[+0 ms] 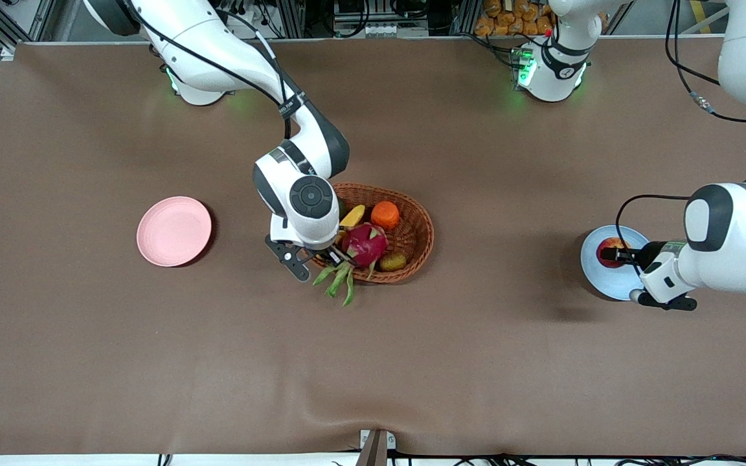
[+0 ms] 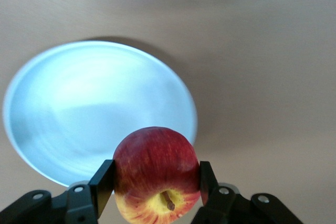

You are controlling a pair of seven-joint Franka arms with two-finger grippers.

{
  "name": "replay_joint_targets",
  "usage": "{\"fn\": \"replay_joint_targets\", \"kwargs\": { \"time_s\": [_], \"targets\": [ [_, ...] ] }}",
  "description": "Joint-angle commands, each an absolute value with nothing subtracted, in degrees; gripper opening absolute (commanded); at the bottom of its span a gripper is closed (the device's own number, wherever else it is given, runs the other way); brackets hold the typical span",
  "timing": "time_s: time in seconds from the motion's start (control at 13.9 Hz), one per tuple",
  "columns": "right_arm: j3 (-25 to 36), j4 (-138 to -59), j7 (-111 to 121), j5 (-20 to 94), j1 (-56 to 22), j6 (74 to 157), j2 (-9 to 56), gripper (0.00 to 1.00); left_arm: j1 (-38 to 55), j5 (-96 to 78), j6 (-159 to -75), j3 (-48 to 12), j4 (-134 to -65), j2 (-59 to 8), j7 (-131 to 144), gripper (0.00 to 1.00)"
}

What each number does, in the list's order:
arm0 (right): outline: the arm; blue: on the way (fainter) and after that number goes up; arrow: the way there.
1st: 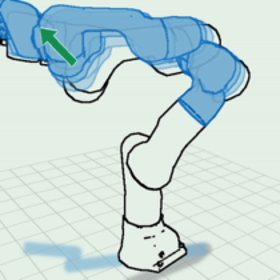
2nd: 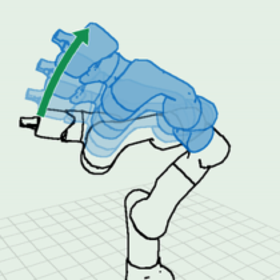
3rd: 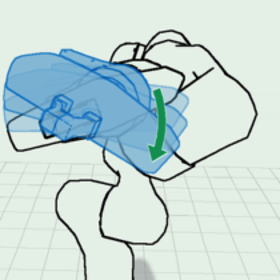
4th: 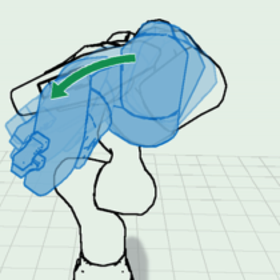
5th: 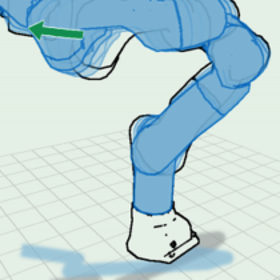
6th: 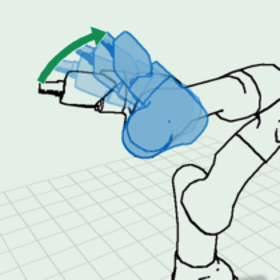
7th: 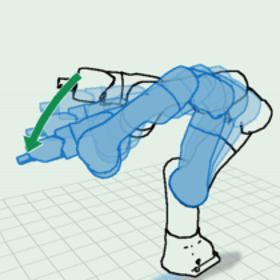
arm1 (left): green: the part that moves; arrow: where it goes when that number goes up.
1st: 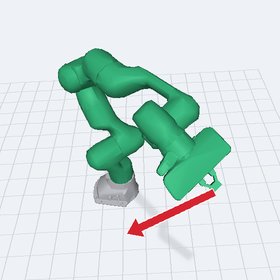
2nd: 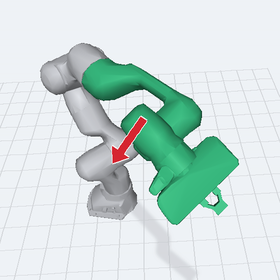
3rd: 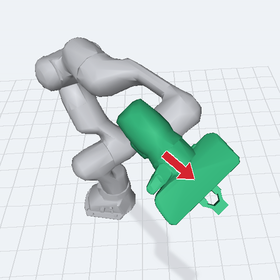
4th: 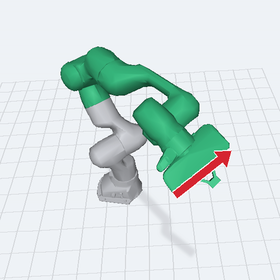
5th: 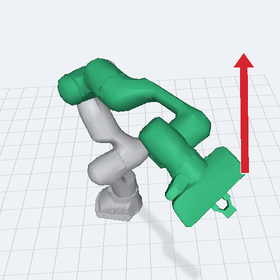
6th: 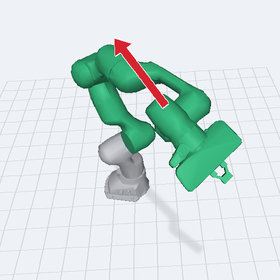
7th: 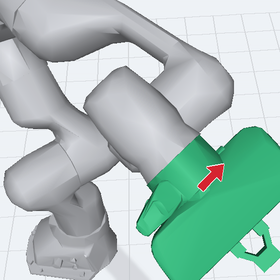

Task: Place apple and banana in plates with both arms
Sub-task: 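Lower the apple onto the blue plate and open the left gripper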

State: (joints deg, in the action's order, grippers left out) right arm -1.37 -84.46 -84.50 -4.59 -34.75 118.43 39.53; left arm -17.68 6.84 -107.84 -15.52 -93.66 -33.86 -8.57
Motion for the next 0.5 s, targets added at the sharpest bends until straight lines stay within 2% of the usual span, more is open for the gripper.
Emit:
{"fn": "replay_joint_targets", "kwargs": {
  "time_s": [0.0,0.22,0.43],
  "targets": [
    [-1.0,-83.2,-84.6,-5.0,-35.4,118.3,40.4,0.34,-19.7,11.1,-109.5,-16.4,-93.7,-34.7,-9.4,0.21],
    [-1.0,-83.2,-84.6,-5.0,-35.4,118.3,40.4,0.25,-20.2,11.1,-110.3,-16.5,-93.8,-35.8,-11.7,0.23],
    [-1.0,-83.2,-84.6,-5.1,-35.4,118.3,40.4,0.2,-21.2,11.0,-110.3,-16.5,-94.0,-36.7,-13.3,0.31]
  ]
}}
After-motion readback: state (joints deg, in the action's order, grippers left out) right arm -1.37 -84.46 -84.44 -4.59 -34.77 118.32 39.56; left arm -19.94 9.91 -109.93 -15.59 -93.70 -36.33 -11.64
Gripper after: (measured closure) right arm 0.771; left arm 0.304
